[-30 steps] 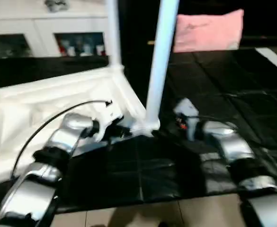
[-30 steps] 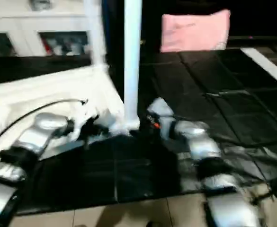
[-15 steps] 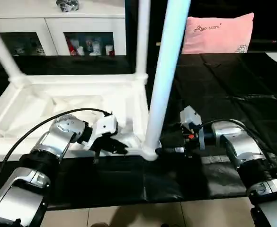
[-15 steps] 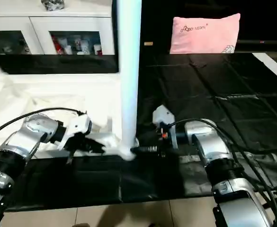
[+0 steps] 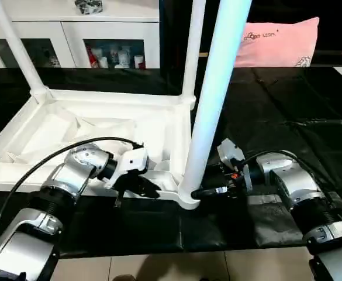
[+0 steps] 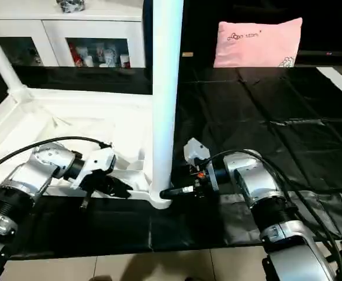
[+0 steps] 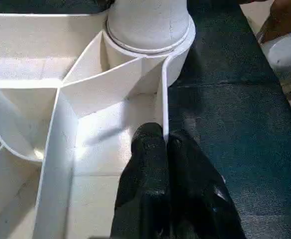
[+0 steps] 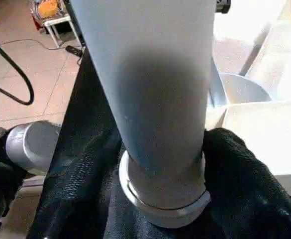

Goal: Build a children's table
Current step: Rotate leg to tighten

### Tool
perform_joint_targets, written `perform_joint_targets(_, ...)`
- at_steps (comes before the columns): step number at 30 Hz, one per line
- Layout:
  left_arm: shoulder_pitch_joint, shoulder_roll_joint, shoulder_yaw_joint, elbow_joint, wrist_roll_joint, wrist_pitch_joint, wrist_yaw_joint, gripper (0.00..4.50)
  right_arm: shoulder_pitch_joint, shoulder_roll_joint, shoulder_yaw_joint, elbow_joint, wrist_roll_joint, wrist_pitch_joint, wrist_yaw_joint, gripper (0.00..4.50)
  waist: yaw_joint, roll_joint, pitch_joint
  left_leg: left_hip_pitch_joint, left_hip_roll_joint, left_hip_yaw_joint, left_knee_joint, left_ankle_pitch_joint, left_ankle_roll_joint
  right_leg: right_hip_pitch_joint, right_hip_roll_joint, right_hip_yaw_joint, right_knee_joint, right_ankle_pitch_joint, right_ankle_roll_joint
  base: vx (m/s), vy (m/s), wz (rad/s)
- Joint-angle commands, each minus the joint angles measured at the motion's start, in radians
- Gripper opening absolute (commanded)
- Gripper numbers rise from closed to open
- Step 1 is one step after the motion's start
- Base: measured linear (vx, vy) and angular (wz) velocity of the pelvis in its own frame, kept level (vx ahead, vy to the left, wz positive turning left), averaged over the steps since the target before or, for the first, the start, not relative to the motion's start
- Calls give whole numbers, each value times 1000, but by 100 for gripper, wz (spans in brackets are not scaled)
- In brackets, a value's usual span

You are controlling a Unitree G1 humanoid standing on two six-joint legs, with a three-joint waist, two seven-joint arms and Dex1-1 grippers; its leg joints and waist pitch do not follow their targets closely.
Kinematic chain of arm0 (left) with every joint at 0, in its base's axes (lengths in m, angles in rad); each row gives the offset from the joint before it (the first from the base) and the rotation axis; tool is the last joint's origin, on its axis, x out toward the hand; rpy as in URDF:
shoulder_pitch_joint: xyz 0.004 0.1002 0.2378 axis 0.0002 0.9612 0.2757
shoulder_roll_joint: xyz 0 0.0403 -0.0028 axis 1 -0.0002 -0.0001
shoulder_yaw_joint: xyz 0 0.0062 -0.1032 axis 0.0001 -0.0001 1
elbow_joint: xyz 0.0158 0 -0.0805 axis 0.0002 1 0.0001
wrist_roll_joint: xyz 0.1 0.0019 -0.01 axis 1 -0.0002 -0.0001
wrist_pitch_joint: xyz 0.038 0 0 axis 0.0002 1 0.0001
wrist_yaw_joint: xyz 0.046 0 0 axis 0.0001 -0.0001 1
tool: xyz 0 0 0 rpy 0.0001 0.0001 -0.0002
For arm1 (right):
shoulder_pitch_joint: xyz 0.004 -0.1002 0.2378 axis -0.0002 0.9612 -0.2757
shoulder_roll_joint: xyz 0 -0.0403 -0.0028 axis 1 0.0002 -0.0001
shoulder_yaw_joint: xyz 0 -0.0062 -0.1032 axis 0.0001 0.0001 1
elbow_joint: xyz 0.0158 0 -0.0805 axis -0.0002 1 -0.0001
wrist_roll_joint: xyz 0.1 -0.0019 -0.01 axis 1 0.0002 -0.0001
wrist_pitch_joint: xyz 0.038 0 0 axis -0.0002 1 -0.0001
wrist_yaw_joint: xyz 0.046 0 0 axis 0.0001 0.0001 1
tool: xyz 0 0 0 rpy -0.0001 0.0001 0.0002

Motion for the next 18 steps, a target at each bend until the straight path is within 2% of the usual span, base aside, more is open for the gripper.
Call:
perform_joint_targets(1,1,-4,-37,-34,11,-9,-31,0,9,-12,14,-21,7,8,31,243,-7,6,-75,-6,3,24,-67,-175,60,71,-43,46,-59,-326,-171,0,0,0)
perform_joint_targets(2,1,-4,-37,-34,11,-9,-31,0,9,-12,14,-21,7,8,31,219,-7,6,-74,-7,3,23,-67,-176,60,71,-43,46,-59,-328,-170,0,0,0)
perform_joint_targets(10,3,-12,-26,-28,8,15,-9,0,34,-13,31,-44,11,33,48,199,-6,9,-76,-7,3,23,-66,-172,60,73,-42,46,-57,-304,-175,0,0,0)
perform_joint_targets(13,-2,-25,-14,-16,7,44,22,0,45,-6,27,-50,13,44,30,198,-6,10,-74,-5,2,24,-67,-184,57,72,-41,46,-61,-327,-169,0,0,0)
perform_joint_targets(16,-30,-70,27,21,5,104,139,0,49,46,-4,-15,-11,39,-127,197,-9,11,-67,-2,0,24,-70,-220,43,68,-41,43,-70,-394,-151,0,0,0)
perform_joint_targets(18,-58,-114,61,47,1,154,246,0,41,106,-30,38,-42,36,-298,197,-20,9,-60,11,-11,21,-67,-290,24,64,-42,30,-94,-555,-90,0,0,0)
